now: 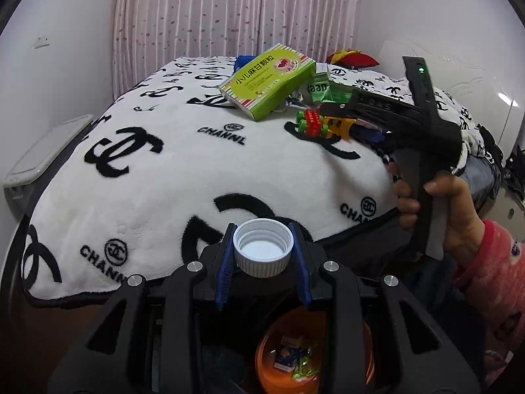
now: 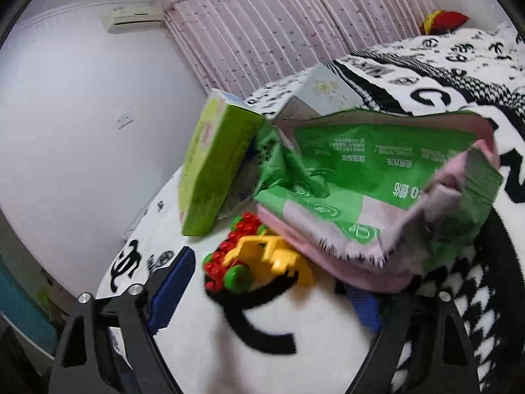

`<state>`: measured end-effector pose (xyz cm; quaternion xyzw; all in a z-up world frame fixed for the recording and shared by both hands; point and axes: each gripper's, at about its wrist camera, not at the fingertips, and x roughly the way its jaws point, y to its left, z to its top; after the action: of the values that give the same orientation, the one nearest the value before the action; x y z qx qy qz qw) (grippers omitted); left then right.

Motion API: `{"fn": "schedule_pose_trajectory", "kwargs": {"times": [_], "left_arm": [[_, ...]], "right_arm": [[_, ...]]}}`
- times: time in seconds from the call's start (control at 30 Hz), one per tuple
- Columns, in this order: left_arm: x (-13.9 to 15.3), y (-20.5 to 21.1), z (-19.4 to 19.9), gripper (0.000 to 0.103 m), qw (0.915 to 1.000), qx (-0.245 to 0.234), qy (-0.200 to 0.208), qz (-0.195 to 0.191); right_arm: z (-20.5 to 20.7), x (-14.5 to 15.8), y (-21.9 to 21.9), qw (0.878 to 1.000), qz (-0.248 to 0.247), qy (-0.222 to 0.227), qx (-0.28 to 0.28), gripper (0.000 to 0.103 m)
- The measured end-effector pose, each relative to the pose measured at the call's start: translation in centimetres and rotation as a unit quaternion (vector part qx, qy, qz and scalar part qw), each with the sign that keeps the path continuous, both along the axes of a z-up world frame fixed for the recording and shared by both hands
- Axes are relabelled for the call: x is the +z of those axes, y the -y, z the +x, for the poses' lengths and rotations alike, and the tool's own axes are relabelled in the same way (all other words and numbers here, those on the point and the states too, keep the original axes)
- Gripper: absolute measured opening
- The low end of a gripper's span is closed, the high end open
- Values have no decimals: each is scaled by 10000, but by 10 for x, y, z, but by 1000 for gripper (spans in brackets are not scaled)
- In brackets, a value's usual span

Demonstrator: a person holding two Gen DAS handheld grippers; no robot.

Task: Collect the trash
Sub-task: 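Grasp the yellow toy piece with the right gripper while the left gripper holds the cap, then carry the cap and yellow piece over the orange bucket and open both grippers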

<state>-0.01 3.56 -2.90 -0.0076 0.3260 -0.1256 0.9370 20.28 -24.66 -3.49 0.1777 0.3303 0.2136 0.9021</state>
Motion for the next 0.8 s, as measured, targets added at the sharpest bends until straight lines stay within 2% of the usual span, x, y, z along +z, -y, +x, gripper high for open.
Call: {"fn": "schedule_pose_trajectory", "kwargs": {"times": [0.03, 0.1, 0.17, 0.23, 0.5, 0.8], "left_arm": [[0, 0, -1, 31, 10000, 7, -2, 4], [-1, 0, -1, 31, 10000, -4, -19, -4], [-1, 1, 0, 31, 10000, -8, -41, -11], [-1, 1, 0, 31, 10000, -26, -56, -51], [0, 3, 1, 31, 10000, -34, -62, 7], [0, 7, 2, 31, 9999, -89, -84, 1]], "right_arm": [[2, -2, 1, 10000, 11, -53, -13, 70], [5, -4, 1, 9999, -55, -120, -34, 61], [8, -5, 4, 9998, 26, -173, 21, 58], [8, -4, 6, 9997, 119, -210, 90, 50], [-6, 1, 10, 9992, 256, -290, 125, 50], [-35, 15, 12, 9965, 579, -380, 458, 50]]}}
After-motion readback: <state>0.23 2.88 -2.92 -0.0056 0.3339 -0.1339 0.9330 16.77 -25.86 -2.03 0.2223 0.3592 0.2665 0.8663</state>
